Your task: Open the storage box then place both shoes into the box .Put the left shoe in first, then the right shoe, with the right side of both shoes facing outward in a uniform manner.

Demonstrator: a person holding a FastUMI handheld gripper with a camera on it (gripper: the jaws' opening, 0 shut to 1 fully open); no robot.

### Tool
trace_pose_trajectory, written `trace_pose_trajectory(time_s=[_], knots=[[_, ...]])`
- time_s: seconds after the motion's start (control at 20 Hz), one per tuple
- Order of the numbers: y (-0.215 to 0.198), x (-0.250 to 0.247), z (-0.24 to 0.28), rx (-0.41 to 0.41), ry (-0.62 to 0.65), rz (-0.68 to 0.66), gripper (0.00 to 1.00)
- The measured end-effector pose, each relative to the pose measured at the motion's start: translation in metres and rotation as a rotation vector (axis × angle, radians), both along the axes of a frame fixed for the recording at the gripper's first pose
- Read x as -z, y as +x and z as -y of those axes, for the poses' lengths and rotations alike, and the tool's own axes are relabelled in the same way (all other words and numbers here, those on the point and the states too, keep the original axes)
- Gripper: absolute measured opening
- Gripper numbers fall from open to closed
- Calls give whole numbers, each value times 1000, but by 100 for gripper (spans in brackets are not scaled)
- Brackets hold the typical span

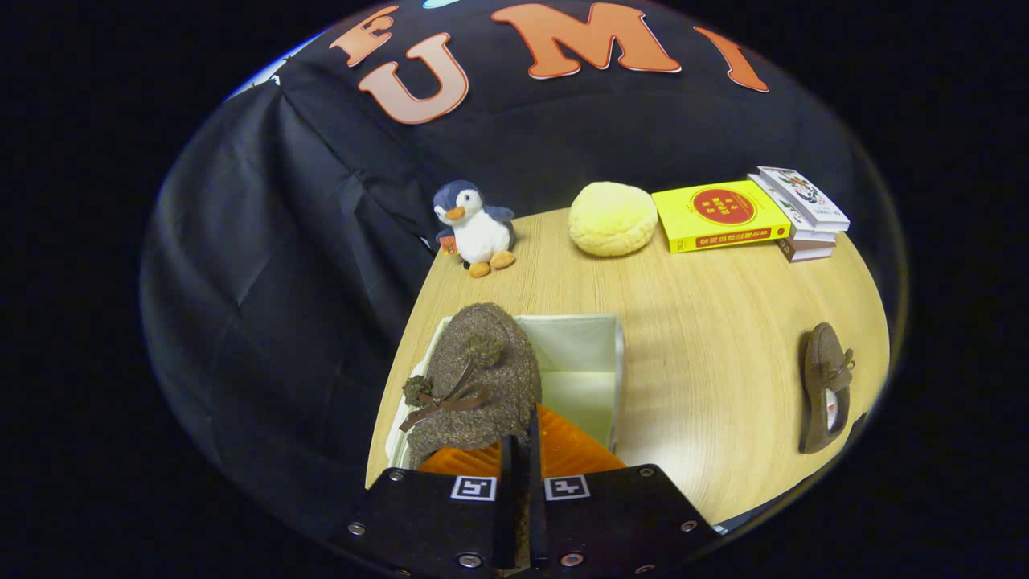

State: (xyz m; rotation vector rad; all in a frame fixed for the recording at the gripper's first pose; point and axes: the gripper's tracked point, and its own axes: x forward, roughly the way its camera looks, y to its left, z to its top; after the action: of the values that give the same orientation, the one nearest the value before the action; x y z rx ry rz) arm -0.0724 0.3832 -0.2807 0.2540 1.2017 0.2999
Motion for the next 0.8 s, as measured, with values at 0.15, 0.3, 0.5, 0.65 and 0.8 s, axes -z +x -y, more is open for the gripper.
trace_pose_trajectory(time_s=[0.15, 0.3, 0.5, 0.65, 0.8], knots=[[-13, 26, -10, 11, -45, -77, 8], [-24, 46, -19, 7, -87, -150, 8], [-33, 50, -39, -31, -46, -180, 9], [-42, 39, -47, -78, 34, -204, 24], [-44, 27, -37, -110, 70, -179, 38]])
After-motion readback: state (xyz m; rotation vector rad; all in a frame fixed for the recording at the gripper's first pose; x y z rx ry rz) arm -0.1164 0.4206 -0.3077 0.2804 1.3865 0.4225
